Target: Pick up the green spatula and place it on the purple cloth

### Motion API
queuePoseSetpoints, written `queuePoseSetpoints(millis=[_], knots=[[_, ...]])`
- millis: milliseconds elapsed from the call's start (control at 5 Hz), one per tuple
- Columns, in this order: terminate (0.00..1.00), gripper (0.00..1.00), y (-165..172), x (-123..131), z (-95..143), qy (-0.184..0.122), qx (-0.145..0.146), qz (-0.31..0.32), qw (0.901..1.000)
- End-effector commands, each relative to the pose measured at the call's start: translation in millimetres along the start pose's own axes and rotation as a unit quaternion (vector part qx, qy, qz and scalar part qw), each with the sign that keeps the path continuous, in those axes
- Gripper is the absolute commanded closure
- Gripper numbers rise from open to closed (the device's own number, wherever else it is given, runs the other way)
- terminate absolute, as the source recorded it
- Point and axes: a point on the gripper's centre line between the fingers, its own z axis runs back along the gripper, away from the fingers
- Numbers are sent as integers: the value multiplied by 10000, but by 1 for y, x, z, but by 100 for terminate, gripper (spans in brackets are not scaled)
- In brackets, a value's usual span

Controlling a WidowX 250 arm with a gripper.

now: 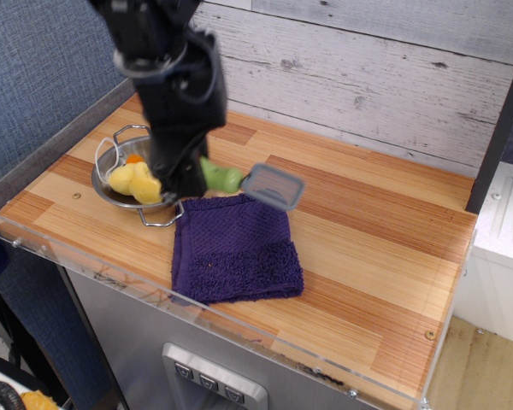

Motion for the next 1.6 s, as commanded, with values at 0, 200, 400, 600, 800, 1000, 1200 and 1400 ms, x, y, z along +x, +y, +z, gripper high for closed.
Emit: queuePoseSetpoints(millis=[0, 200, 400, 600, 800, 1000, 1200, 1400], knots=[[0, 100, 2, -10, -31, 111, -10, -80, 9999], [0, 100, -2, -15, -49, 204, -76, -105, 9997], [0, 100, -4, -11, -60, 231, -84, -167, 9996], [0, 100, -6, -6, -71, 214, -100, -205, 9995], [0, 100, -6, -3, -78, 221, -115, -214, 9995], [0, 100, -7, 1, -81, 318, -180, -194, 9991], [0, 0, -6, 2, -77, 437, -229, -173, 9986], [0, 0, -6, 4, -73, 421, -201, -132, 9988]])
